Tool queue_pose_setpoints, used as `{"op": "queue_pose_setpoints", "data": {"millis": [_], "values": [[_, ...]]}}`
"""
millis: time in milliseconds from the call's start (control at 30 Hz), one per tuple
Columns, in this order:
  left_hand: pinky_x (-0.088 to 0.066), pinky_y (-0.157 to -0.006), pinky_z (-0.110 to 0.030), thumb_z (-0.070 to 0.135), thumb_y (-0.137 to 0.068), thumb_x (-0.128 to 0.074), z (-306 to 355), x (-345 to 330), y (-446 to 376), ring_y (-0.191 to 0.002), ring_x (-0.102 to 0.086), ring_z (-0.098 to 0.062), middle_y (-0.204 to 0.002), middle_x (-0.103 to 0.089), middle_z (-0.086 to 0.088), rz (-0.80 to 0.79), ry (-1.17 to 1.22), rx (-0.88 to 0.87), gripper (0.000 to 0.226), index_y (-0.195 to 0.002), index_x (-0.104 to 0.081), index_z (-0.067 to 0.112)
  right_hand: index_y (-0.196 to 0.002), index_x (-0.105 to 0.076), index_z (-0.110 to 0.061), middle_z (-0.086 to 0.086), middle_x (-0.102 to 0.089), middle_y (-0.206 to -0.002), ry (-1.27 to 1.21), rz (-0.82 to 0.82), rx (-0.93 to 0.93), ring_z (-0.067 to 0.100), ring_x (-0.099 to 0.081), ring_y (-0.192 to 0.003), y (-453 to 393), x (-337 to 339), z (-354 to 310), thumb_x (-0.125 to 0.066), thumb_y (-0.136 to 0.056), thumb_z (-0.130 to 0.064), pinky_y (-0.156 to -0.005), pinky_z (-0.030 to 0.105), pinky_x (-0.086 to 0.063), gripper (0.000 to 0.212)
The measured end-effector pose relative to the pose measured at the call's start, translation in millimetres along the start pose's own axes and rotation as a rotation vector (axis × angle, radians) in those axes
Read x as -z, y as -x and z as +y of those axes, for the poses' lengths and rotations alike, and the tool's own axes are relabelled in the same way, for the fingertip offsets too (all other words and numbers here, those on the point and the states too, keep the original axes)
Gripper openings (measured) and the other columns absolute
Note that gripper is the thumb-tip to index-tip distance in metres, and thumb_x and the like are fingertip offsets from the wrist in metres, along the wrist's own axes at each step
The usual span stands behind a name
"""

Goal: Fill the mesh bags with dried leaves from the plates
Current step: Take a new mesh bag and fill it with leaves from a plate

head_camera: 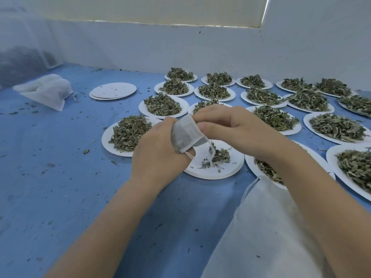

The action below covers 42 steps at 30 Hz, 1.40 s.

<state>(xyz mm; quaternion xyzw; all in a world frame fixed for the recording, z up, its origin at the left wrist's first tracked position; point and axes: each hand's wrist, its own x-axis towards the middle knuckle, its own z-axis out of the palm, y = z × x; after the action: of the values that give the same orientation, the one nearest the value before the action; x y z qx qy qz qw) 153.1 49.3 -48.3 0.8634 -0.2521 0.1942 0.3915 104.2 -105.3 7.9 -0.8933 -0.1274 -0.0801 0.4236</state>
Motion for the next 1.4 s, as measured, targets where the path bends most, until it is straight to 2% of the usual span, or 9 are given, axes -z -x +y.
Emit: {"op": "queue_pose_setpoints", "data": {"millis": [133,267,400,500,767,900,1067,1233,1400], "values": [[-0.048,-0.063,-0.036,0.029,-0.067,-0.074,3.2,1.7,1.7,-0.076,-0.055,-0.018,-0.085,-0.059,0.007,0.011,0.014,-0.021,0.04,-0.103,-0.057,0.022,-0.1,-0.063,-0.041,-0.017,-0.063,-0.098,0.103,0.058,0.056,-0.006,-0.057,-0.086,-1.9,-4.7,0.5,-0.062,-0.088,-0.013,-0.078,0.01,-0.042,0.031],[-0.048,-0.066,-0.035,0.027,-0.071,-0.075,9.3,-0.5,4.7,-0.08,-0.057,-0.022,-0.092,-0.062,0.002,0.03,-0.025,-0.108,0.041,-0.107,-0.06,0.016,-0.085,-0.068,-0.038,-0.029,-0.059,-0.057,0.129,0.228,0.065,-0.013,-0.054,-0.058,-2.5,-13.6,3.5,-0.07,-0.072,-0.002,-0.058,0.002,-0.036,0.039],[-0.042,-0.064,-0.033,0.014,-0.07,-0.073,12.9,-5.0,7.5,-0.08,-0.058,-0.028,-0.091,-0.062,-0.007,-0.006,-0.098,-0.19,0.035,-0.1,-0.06,0.005,-0.068,-0.075,-0.013,0.0,-0.059,-0.049,0.32,0.165,0.031,0.006,-0.041,-0.05,-7.1,-24.9,1.8,-0.066,-0.067,-0.001,-0.05,0.011,-0.033,0.015],[-0.034,-0.065,-0.026,0.014,-0.07,-0.07,12.8,-4.3,6.8,-0.083,-0.055,-0.022,-0.091,-0.061,-0.001,-0.005,-0.098,-0.165,0.034,-0.102,-0.06,0.009,-0.071,-0.076,-0.014,-0.01,-0.052,-0.042,0.318,0.093,0.042,0.005,-0.044,-0.05,-10.9,-27.4,-2.8,-0.069,-0.071,-0.005,-0.05,0.015,-0.034,0.012],[-0.041,-0.065,-0.027,0.025,-0.066,-0.074,5.1,5.6,0.9,-0.08,-0.052,-0.014,-0.095,-0.055,0.012,-0.006,-0.04,-0.102,0.056,-0.115,-0.048,0.025,-0.09,-0.072,-0.014,0.004,-0.07,-0.08,0.257,-0.214,0.035,0.012,-0.062,-0.073,-18.5,-9.8,-14.6,-0.065,-0.083,-0.011,-0.072,0.03,-0.05,0.01],[-0.039,-0.058,-0.029,0.024,-0.067,-0.073,-6.1,13.5,-5.1,-0.073,-0.051,-0.019,-0.07,-0.045,0.017,0.024,-0.071,-0.056,0.04,-0.103,-0.054,0.022,-0.105,-0.072,-0.021,-0.008,-0.073,-0.097,0.054,-0.11,0.041,0.002,-0.067,-0.093,-13.9,-2.4,-14.1,-0.067,-0.083,-0.004,-0.089,0.029,-0.052,0.028],[-0.033,-0.057,-0.028,0.026,-0.066,-0.071,-15.4,16.0,-9.2,-0.075,-0.048,-0.02,-0.071,-0.048,0.014,-0.005,-0.1,0.069,0.032,-0.09,-0.05,0.026,-0.096,-0.071,-0.026,-0.014,-0.071,-0.091,0.169,0.184,-0.072,0.007,-0.067,-0.083,-13.5,0.8,8.8,-0.054,-0.088,-0.002,-0.076,0.012,-0.05,0.031],[-0.026,-0.046,-0.024,0.043,-0.066,-0.071,-18.8,17.5,-11.6,-0.062,-0.044,-0.001,-0.064,-0.048,0.011,0.042,-0.088,0.142,0.033,-0.079,-0.047,0.025,-0.128,-0.055,-0.033,-0.014,-0.043,-0.143,0.679,-0.213,-0.121,0.011,-0.046,-0.122,-20.3,-19.3,32.0,-0.035,-0.082,0.012,-0.09,0.024,-0.042,0.067],[-0.027,-0.047,-0.024,0.041,-0.066,-0.071,-18.7,17.3,-11.3,-0.064,-0.044,-0.001,-0.065,-0.05,0.011,0.032,-0.052,0.174,0.032,-0.081,-0.05,0.023,-0.127,-0.053,-0.044,-0.017,-0.05,-0.136,0.73,-0.363,-0.102,0.011,-0.052,-0.11,-16.8,-24.7,40.6,-0.037,-0.082,0.01,-0.08,0.024,-0.044,0.073]]}}
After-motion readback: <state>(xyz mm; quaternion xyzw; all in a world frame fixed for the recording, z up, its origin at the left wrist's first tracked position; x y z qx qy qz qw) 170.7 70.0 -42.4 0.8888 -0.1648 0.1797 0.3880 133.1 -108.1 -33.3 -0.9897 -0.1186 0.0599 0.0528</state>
